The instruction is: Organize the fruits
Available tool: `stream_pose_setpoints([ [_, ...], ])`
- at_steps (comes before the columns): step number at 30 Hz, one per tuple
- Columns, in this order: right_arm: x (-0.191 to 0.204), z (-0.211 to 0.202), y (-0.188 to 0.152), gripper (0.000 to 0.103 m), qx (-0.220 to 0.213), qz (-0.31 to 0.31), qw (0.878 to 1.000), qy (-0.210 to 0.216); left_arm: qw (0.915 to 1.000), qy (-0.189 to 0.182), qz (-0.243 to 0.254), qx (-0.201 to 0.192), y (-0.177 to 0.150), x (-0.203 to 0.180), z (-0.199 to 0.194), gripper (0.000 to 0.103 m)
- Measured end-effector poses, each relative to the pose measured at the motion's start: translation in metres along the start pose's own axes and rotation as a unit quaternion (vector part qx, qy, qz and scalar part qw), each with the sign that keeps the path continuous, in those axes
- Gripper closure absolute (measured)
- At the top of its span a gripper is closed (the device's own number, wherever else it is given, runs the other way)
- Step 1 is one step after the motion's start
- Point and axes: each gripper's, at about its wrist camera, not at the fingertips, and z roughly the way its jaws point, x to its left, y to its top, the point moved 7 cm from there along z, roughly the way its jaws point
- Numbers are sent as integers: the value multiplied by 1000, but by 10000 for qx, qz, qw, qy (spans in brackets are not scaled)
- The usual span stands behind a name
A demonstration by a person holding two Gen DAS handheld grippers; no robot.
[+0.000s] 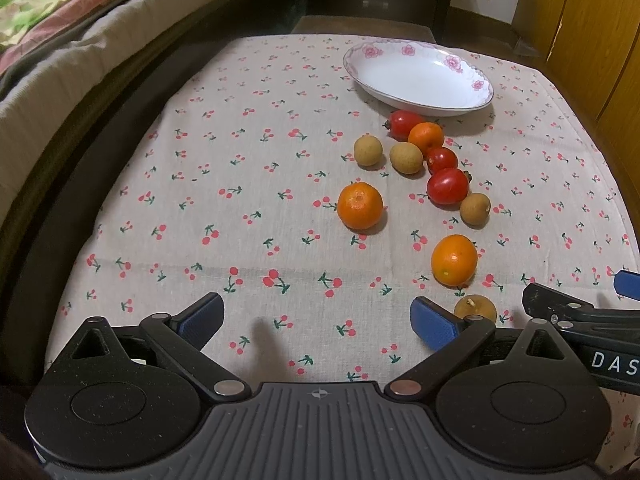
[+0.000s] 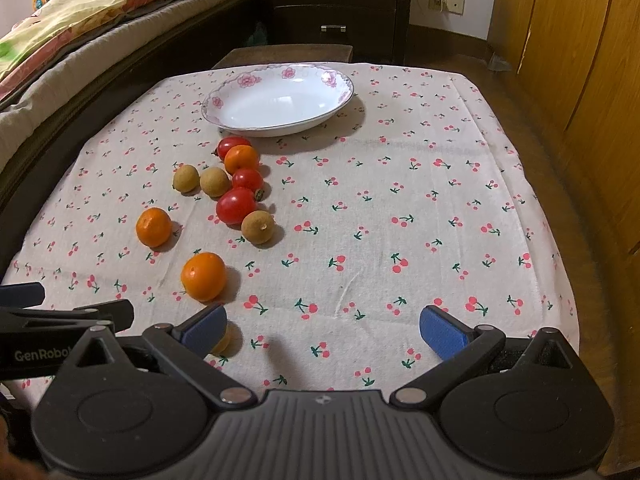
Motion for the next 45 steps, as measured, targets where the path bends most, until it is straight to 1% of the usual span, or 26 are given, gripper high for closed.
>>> stream_pose_setpoints([
  [13, 2, 2, -1, 0, 49, -2, 10000, 53, 10000, -1, -7, 24, -1, 2, 1, 3],
  [18, 7, 2, -1, 0, 98, -43, 9995, 281, 9999, -85, -139, -6, -1, 11, -1, 1],
  [21, 16, 3, -2, 7, 134, -217, 9988, 414, 9995, -78, -292, -14, 0, 22, -1, 1],
  [22, 20, 3, -4, 12, 150, -263, 9983, 493, 9992, -97, -375, -12, 0, 26, -1, 1],
  [23, 24, 2, -5, 15, 143, -307, 9978, 577, 9987, -154, -485, -11, 0, 30, -1, 1],
  [24, 27, 2, -6, 17, 136, -360, 9972, 636, 9979, -231, -600, -15, 1, 34, -2, 1],
  [26, 32, 4, -8, 22, 160, -493, 9964, 671, 9964, -333, -775, -34, 1, 40, -3, 1],
  [27, 35, 6, -9, 24, 190, -560, 9960, 677, 9962, -346, -799, -41, 1, 41, -3, 1],
  [29, 39, 10, -12, 33, 257, -644, 9949, 729, 9966, -340, -744, -36, 1, 40, -3, 1],
  [33, 46, 17, -14, 39, 308, -779, 9932, 812, 9976, -367, -586, -56, 0, 35, -3, 1],
  [38, 57, 28, -16, 40, 389, -965, 9904, 909, 9977, -379, -560, 1, -1, 34, 0, 1],
  [40, 60, 29, -16, 40, 289, -1153, 9896, 812, 9981, -337, -514, 31, -2, 34, 3, 1],
  [42, 60, 30, -16, 39, 272, -1139, 9897, 828, 9983, -318, -479, 61, -4, 34, 5, 1],
  [45, 56, 32, -15, 31, 347, -1070, 9897, 882, 9984, -320, -453, 117, -6, 34, 7, 1],
])
